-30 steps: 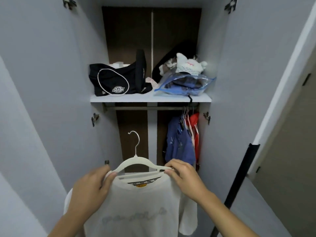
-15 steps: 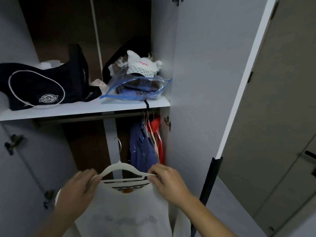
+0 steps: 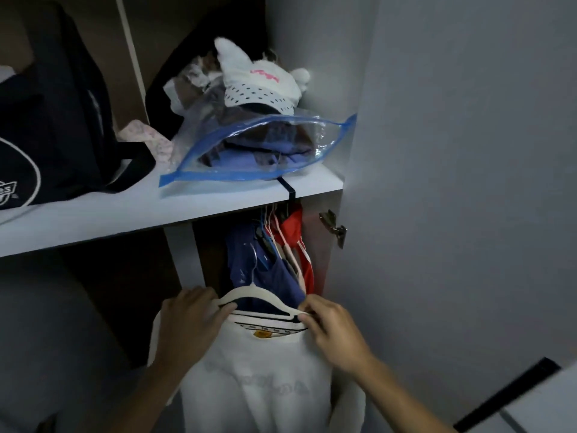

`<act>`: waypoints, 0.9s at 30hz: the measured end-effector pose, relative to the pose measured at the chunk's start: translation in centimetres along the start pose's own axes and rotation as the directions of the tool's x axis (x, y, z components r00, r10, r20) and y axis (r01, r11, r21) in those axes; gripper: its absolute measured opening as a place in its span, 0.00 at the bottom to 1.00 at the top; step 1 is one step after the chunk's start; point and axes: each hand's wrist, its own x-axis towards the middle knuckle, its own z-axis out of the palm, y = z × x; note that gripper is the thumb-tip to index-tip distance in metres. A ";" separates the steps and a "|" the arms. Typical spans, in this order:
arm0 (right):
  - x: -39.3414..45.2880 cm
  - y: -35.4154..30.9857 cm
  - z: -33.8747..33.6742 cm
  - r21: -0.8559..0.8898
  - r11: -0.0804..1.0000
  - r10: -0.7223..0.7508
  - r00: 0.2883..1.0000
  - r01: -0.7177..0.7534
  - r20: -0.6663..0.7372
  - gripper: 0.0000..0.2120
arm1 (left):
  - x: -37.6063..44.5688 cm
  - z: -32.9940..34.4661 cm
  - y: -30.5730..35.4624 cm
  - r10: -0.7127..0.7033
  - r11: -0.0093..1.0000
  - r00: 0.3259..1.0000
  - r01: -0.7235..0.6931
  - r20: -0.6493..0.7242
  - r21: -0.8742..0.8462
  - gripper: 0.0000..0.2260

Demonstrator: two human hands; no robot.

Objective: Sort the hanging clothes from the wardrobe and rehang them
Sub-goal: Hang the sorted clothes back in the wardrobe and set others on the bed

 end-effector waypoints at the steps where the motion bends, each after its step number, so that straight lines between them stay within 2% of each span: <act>1: 0.8 0.1 0.6 -0.007 1.000 0.015 1.000 -0.015 -0.008 0.06 | 0.9 0.8 -0.8 -0.005 1.000 1.000 0.005 0.016 -0.001 0.21; 6: 3.6 0.6 2.3 -0.042 0.999 0.023 1.000 -0.022 0.016 0.04 | 4.8 4.2 -3.4 -0.018 0.995 0.997 0.025 0.078 -0.096 0.20; 9: 5.0 1.1 2.8 -0.090 0.996 0.017 0.999 -0.013 0.040 0.11 | 6.6 5.9 -4.5 0.008 0.992 0.995 0.004 0.099 -0.124 0.21; 13: 7.1 2.0 4.1 -0.038 0.999 0.012 0.997 -0.015 -0.071 0.10 | 8.6 8.2 -5.2 0.011 0.980 0.994 0.012 0.112 -0.200 0.21; 22: 11.4 4.3 7.8 -0.085 0.996 0.015 0.978 -0.034 -0.210 0.08 | 11.9 13.8 -5.4 -0.149 0.914 0.977 0.195 0.152 -0.355 0.30; 27: 14.9 5.7 8.7 -0.149 0.989 -0.015 0.976 -0.018 -0.217 0.08 | 14.2 16.2 -6.1 -0.231 0.883 0.962 0.270 0.147 -0.383 0.38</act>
